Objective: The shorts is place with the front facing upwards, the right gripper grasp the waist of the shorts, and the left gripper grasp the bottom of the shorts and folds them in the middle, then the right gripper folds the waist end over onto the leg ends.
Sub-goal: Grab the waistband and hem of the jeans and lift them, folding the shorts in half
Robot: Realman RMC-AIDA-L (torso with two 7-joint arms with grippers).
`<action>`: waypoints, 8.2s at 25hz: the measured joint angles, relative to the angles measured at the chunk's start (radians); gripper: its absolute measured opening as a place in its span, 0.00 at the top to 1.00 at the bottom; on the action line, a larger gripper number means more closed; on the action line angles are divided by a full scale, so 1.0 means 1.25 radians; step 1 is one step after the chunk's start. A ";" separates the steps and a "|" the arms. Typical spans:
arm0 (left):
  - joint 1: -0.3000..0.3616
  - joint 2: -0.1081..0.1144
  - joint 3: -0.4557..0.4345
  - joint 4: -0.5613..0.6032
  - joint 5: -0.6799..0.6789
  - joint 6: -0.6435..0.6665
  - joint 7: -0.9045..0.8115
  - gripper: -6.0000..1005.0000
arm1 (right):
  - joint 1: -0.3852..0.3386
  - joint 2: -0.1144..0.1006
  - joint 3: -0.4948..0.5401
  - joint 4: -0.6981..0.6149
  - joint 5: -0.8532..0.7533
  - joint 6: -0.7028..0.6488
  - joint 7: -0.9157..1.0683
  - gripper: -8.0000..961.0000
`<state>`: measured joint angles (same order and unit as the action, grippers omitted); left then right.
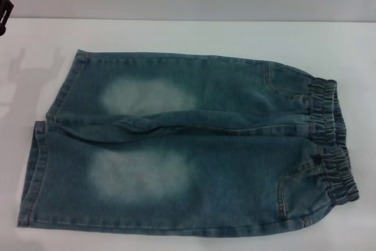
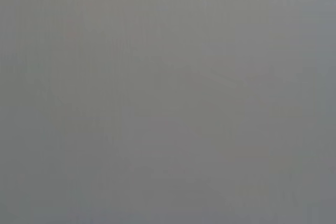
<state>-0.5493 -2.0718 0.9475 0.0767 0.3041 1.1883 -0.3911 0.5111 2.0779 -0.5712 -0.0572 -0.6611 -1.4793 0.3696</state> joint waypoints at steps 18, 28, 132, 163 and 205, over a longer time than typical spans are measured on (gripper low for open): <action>-0.011 0.017 0.100 0.093 0.001 -0.140 -0.054 0.19 | -0.010 -0.001 0.057 -0.003 0.000 0.009 -0.007 0.46; 0.036 0.122 0.321 0.229 0.047 -0.182 -0.360 0.19 | -0.016 -0.004 0.126 -0.005 0.000 0.030 -0.005 0.46; 0.053 0.245 -0.106 0.418 1.645 0.436 -1.602 0.26 | 0.024 -0.014 0.176 -0.035 -0.010 0.248 0.001 0.46; 0.037 0.228 -0.108 0.424 1.668 0.447 -1.587 0.28 | 0.022 -0.014 0.175 -0.038 -0.011 0.257 0.001 0.46; 0.042 0.225 -0.124 0.427 1.670 0.437 -1.577 0.30 | 0.022 -0.012 0.175 -0.038 -0.011 0.257 0.001 0.46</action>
<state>-0.4971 -1.7904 0.7930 0.6105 2.3920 1.7351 -2.3623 0.5390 2.0632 -0.3528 -0.1044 -0.6750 -1.1580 0.3712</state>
